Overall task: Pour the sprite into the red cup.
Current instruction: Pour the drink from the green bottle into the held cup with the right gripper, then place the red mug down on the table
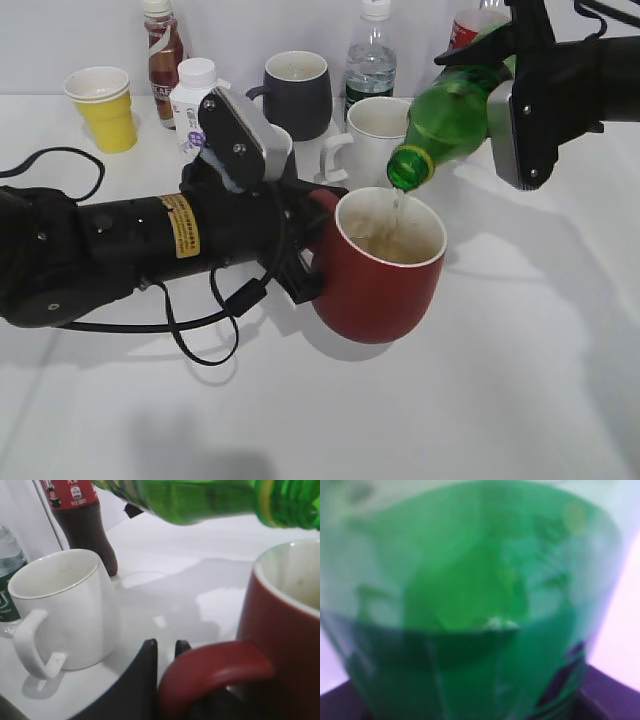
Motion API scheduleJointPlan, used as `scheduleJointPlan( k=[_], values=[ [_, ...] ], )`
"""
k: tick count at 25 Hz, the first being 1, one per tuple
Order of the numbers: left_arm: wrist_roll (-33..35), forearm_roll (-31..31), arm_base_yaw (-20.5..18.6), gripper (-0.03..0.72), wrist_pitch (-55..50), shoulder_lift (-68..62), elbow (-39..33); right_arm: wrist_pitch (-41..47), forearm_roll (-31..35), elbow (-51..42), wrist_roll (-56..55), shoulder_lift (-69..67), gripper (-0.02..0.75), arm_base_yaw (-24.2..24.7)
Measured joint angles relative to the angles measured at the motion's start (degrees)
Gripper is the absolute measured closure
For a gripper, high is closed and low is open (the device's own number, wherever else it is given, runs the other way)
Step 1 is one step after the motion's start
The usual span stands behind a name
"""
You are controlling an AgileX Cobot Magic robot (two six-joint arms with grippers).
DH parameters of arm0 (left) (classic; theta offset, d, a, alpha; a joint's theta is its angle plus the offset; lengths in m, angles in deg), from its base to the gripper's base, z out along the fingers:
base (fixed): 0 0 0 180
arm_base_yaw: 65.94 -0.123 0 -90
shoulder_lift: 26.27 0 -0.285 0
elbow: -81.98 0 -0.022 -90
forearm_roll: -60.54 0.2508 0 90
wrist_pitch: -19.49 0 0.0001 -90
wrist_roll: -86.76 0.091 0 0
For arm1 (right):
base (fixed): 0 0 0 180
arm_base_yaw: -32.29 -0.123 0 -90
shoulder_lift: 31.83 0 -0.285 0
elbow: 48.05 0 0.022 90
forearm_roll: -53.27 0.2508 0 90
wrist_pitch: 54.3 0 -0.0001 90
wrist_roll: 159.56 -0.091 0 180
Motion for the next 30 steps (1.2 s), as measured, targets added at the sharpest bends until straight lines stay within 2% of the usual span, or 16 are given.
scheduleJointPlan(
  k=[4,10,17,20,24,30],
  values=[
    [0.0,-0.2,0.0,0.613,0.2,0.0,0.0,-0.1,-0.4,0.0,-7.5,0.0,0.3,0.0],
    [0.0,-3.2,0.0,0.613,2.2,0.2,0.0,-1.8,-4.9,0.0,-24.8,0.0,0.3,0.0],
    [0.1,-5.8,-1.1,0.613,1.6,5.6,0.0,-2.6,-4.5,0.0,-46.6,0.0,0.3,0.0],
    [0.1,-7.0,-3.1,0.613,-1.0,9.0,0.0,-3.7,0.6,0.0,-52.0,0.0,0.3,0.0],
    [0.1,-7.8,-6.8,0.613,-6.4,14.2,0.0,-5.3,11.9,0.0,-55.2,0.0,0.3,0.0],
    [0.1,-8.0,-15.4,0.613,-12.0,19.2,0.0,-4.9,30.2,0.0,-57.2,0.0,0.3,0.0]
  ],
)
